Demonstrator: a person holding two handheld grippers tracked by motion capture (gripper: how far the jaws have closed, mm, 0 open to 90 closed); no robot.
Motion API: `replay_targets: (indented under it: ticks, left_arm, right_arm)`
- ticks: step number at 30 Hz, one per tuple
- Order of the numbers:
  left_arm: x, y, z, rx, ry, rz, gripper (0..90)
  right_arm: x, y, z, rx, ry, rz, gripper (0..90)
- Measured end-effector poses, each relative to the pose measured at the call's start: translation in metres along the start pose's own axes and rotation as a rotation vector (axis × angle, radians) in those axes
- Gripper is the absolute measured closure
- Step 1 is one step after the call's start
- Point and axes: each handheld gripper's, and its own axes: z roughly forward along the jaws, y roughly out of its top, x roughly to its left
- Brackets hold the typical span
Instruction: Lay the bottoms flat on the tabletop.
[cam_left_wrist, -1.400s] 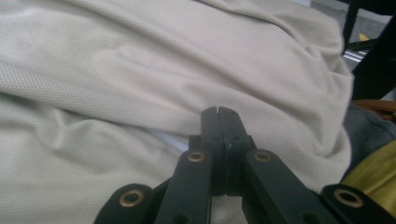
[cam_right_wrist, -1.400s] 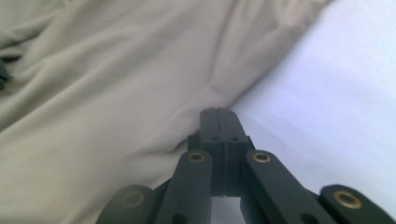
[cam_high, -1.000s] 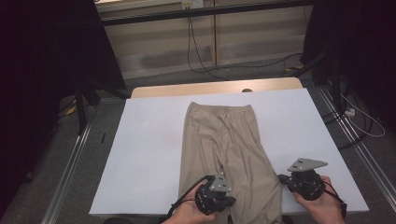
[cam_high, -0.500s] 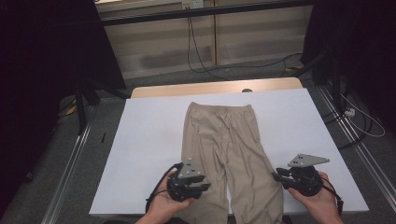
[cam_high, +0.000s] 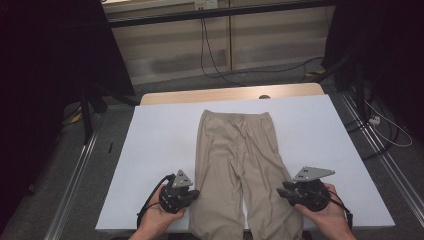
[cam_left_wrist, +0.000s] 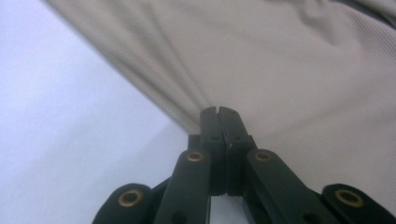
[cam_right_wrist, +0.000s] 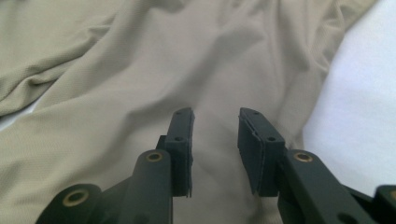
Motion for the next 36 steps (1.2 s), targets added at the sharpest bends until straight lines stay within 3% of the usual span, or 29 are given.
replay_targets:
  ticks: [5, 7, 10, 12, 15, 18, 20, 22, 27, 30, 32, 36]
  left_arm:
    - [-0.001, -0.009, -0.010, 0.002, -0.024, -0.032, 90.0]
    - [-0.001, -0.011, -0.014, -0.007, -0.027, -0.030, 90.0]
    - [0.004, -0.015, -0.017, -0.047, -0.051, -0.065, 89.6]
    - [0.009, -0.014, -0.018, -0.084, -0.045, -0.081, 79.6]
    - [0.017, -0.013, -0.018, -0.132, -0.010, -0.063, 61.9]
    - [0.024, -0.012, -0.017, -0.175, 0.033, -0.089, 44.5]
    - [0.027, -0.010, -0.017, -0.213, 0.065, -0.105, 36.3]
    - [0.030, -0.010, -0.019, -0.235, 0.104, -0.095, 25.4]
    - [0.034, -0.015, -0.025, -0.309, 0.129, -0.099, 10.7]
    - [0.036, -0.016, -0.031, -0.348, 0.115, -0.132, 7.6]
    - [0.038, -0.016, -0.034, -0.378, 0.132, -0.135, 6.1]
    - [0.042, -0.019, -0.037, -0.400, 0.097, -0.144, 5.6]
  right_arm:
    - [-0.004, -0.003, -0.001, 0.006, -0.017, 0.006, 62.2]
    - [-0.005, -0.003, -0.002, 0.004, -0.025, 0.010, 60.3]
    - [-0.004, -0.005, -0.005, 0.001, -0.034, 0.014, 55.5]
    - [-0.004, -0.005, -0.008, -0.029, -0.016, 0.025, 52.5]
    - [-0.007, -0.003, -0.014, -0.098, -0.007, 0.052, 44.0]
    - [-0.013, -0.002, -0.021, -0.169, -0.010, 0.088, 37.0]
    - [-0.016, -0.002, -0.023, -0.191, -0.027, 0.096, 32.2]
    - [-0.017, -0.001, -0.023, -0.207, -0.032, 0.100, 28.9]
    - [-0.017, 0.000, -0.026, -0.240, -0.054, 0.100, 19.2]
    - [-0.017, -0.001, -0.028, -0.255, -0.069, 0.103, 14.2]
    - [-0.018, -0.001, -0.028, -0.263, -0.077, 0.108, 10.8]
    - [-0.018, -0.001, -0.030, -0.282, -0.084, 0.109, 6.7]
